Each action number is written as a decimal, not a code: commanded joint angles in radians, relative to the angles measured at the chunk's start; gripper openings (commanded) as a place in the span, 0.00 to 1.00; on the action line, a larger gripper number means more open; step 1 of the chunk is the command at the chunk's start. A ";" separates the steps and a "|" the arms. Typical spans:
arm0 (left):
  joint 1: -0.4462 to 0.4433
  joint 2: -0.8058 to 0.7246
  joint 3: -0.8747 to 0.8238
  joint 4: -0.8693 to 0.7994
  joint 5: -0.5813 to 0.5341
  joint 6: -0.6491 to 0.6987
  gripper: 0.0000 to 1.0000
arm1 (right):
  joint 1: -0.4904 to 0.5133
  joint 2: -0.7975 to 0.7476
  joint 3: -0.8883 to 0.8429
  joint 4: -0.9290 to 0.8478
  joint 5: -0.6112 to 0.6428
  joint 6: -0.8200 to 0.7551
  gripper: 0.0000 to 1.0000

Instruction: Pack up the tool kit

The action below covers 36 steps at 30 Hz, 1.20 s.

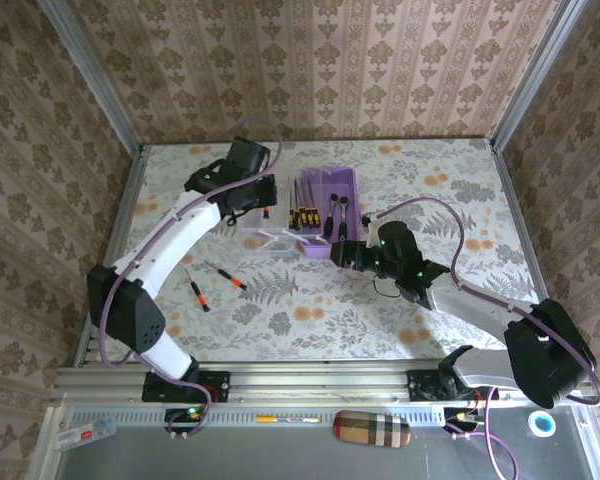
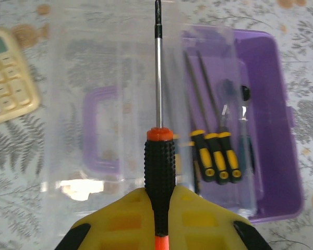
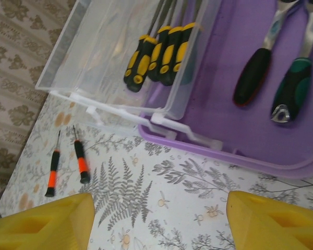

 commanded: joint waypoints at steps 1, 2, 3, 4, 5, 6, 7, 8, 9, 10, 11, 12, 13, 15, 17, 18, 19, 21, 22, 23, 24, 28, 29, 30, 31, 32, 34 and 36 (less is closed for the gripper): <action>-0.033 0.053 0.068 -0.031 -0.005 0.031 0.10 | -0.016 -0.027 -0.021 -0.012 0.049 0.019 0.69; -0.044 0.069 0.081 -0.033 -0.002 0.032 0.10 | -0.019 -0.028 -0.022 -0.012 0.050 0.021 0.69; -0.053 0.085 0.098 -0.034 0.001 0.034 0.10 | -0.020 -0.030 -0.023 -0.012 0.050 0.021 0.69; -0.062 0.103 0.115 -0.038 0.003 0.036 0.10 | -0.021 -0.030 -0.024 -0.012 0.050 0.021 0.69; -0.072 0.118 0.132 -0.042 0.004 0.040 0.10 | -0.023 -0.031 -0.024 -0.014 0.051 0.022 0.69; -0.078 0.131 0.144 -0.044 0.005 0.042 0.10 | -0.024 -0.033 -0.025 -0.014 0.052 0.023 0.69; -0.086 0.146 0.159 -0.048 0.010 0.043 0.10 | -0.026 -0.035 -0.026 -0.014 0.053 0.024 0.69; -0.092 0.159 0.172 -0.050 0.014 0.045 0.10 | -0.026 -0.036 -0.026 -0.012 0.053 0.025 0.69; -0.098 0.171 0.184 -0.054 0.016 0.051 0.10 | -0.027 -0.037 -0.027 -0.014 0.052 0.026 0.69; -0.104 0.182 0.196 -0.057 0.018 0.056 0.10 | -0.029 -0.041 -0.027 -0.015 0.052 0.026 0.69; -0.110 0.191 0.203 -0.057 0.021 0.062 0.10 | -0.029 -0.044 -0.028 -0.017 0.052 0.026 0.69; -0.113 0.198 0.206 -0.054 0.024 0.067 0.10 | -0.030 -0.049 -0.029 -0.017 0.052 0.024 0.69; -0.113 0.205 0.206 -0.054 0.026 0.070 0.10 | -0.030 -0.054 -0.031 -0.016 0.052 0.025 0.69; -0.112 0.220 0.214 -0.063 0.033 0.078 0.10 | -0.032 -0.060 -0.034 -0.016 0.053 0.026 0.69; -0.113 0.230 0.213 -0.069 0.026 0.082 0.10 | -0.033 -0.064 -0.036 -0.015 0.055 0.026 0.70; -0.113 0.235 0.216 -0.072 0.025 0.085 0.10 | -0.033 -0.062 -0.036 -0.016 0.055 0.027 0.69; -0.113 0.241 0.221 -0.075 0.028 0.088 0.10 | -0.033 -0.063 -0.035 -0.016 0.055 0.027 0.70; -0.113 0.252 0.229 -0.083 0.037 0.090 0.10 | -0.035 -0.063 -0.036 -0.016 0.053 0.029 0.70; -0.113 0.258 0.232 -0.083 0.043 0.093 0.10 | -0.035 -0.062 -0.035 -0.016 0.052 0.030 0.70; -0.113 0.264 0.235 -0.090 0.039 0.091 0.10 | -0.035 -0.062 -0.034 -0.018 0.049 0.030 0.69; -0.113 0.269 0.237 -0.095 0.031 0.088 0.10 | -0.035 -0.063 -0.033 -0.018 0.046 0.030 0.70; -0.110 0.259 0.215 -0.082 -0.008 0.086 0.09 | -0.037 -0.065 -0.033 -0.022 0.047 0.029 0.69; -0.107 0.254 0.209 -0.075 -0.005 0.085 0.09 | -0.037 -0.066 -0.034 -0.021 0.047 0.027 0.70; -0.102 0.248 0.209 -0.077 -0.007 0.085 0.09 | -0.037 -0.065 -0.034 -0.022 0.047 0.027 0.70; -0.095 0.239 0.208 -0.079 -0.014 0.088 0.09 | -0.037 -0.064 -0.034 -0.022 0.048 0.026 0.70; -0.087 0.228 0.204 -0.076 -0.015 0.088 0.09 | -0.037 -0.062 -0.033 -0.021 0.049 0.026 0.70; -0.063 0.208 0.195 -0.073 0.001 0.088 0.10 | -0.037 -0.059 -0.034 -0.021 0.047 0.028 0.70; -0.035 0.199 0.185 -0.079 0.020 0.080 0.10 | -0.037 -0.056 -0.034 -0.015 0.042 0.031 0.70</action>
